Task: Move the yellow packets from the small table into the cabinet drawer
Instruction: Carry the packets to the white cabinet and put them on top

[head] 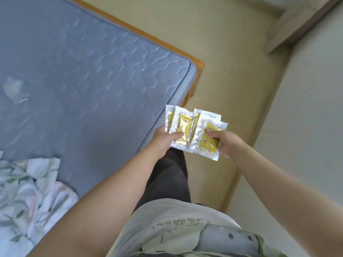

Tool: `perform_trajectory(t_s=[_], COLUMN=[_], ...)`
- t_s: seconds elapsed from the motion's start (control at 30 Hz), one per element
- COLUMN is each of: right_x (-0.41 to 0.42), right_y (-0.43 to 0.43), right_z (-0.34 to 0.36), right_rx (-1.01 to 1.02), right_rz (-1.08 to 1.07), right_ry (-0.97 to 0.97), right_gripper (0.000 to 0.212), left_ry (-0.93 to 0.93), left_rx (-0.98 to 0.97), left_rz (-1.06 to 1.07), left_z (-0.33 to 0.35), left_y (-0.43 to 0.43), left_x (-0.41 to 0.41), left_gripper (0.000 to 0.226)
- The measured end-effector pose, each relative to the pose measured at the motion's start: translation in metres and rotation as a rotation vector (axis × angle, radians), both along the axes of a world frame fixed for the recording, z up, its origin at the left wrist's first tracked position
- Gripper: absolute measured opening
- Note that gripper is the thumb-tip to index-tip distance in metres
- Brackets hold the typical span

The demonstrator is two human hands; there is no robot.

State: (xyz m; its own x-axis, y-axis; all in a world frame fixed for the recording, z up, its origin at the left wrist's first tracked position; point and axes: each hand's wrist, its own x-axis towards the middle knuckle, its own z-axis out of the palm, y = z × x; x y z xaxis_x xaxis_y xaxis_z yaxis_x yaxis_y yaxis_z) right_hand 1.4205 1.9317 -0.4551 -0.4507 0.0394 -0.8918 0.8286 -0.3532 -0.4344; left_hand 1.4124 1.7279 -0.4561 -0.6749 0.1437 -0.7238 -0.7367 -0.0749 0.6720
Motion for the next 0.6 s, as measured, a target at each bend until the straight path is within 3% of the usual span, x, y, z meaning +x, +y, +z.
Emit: perform_trajectory(t_s=[0.1,0.23,0.37,0.5,0.6], right_x=[-0.062,-0.144,-0.212,-0.27,-0.322], right_y=[0.03,0.064,0.098,0.143,0.182], right_z=[0.009,0.022,0.031,0.041,0.042], right_rx=[0.006,0.032,0.111,0.183,0.231], right_rz=[-0.124,-0.231,-0.288,-0.312,-0.286], right_ry=[-0.015,-0.036,-0.029,0.0,0.042], right_gripper=[0.016,0.017,0.024,0.023,0.025], left_ry=[0.027,0.042,0.118,0.215,0.271], left_rx=[0.007,-0.03,-0.147,-0.283,-0.308], left_rz=[-0.117,-0.261,-0.369,-0.465,-0.512], left_z=[-0.005,0.003,0.004,0.006,0.005], left_y=[0.034,0.082,0.125,0.17,0.208], left_x=[-0.084,-0.191,-0.274,-0.338,-0.388], left_gripper=[0.032,0.066,0.044,0.038,0.015])
